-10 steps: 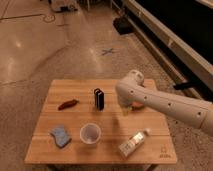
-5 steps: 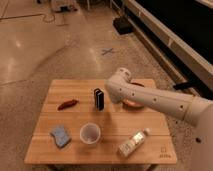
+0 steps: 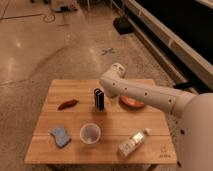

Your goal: Knock the eraser over

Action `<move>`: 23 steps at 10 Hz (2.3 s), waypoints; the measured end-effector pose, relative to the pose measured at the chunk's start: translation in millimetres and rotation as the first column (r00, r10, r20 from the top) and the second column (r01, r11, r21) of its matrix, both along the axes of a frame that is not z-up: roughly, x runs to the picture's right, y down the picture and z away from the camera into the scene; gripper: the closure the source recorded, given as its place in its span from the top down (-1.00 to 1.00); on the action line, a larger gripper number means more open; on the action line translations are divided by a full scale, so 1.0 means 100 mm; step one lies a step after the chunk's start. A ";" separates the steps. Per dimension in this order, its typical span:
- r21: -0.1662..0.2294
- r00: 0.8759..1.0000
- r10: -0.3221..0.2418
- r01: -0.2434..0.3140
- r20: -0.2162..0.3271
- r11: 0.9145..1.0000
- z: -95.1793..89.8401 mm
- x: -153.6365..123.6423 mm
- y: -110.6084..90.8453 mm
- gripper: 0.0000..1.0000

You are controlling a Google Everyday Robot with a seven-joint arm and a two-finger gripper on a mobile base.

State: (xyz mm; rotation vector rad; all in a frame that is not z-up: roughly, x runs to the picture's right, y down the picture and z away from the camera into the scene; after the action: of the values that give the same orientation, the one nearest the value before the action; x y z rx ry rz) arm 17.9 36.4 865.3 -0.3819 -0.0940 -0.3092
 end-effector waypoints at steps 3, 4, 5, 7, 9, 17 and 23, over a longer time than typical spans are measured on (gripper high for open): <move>0.005 1.000 0.008 -0.008 -0.001 1.000 0.03 0.03 -0.04 0.27; 0.010 1.000 0.005 -0.005 0.005 1.000 0.08 -0.05 -0.10 0.27; 0.014 1.000 0.001 -0.001 0.009 1.000 0.09 -0.13 -0.11 0.27; 0.024 1.000 0.001 -0.001 0.016 1.000 0.12 -0.19 -0.16 0.27; 0.027 1.000 0.003 -0.004 0.019 1.000 0.18 -0.21 -0.22 0.27; 0.048 0.997 -0.024 0.021 0.068 0.999 0.23 -0.45 -0.38 0.27; 0.076 0.994 -0.051 0.043 0.100 0.996 0.24 -0.65 -0.45 0.27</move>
State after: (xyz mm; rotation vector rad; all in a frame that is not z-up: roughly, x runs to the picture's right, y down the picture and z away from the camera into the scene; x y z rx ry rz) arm -47.4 -8.3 888.9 -0.2953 -0.1735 -0.3776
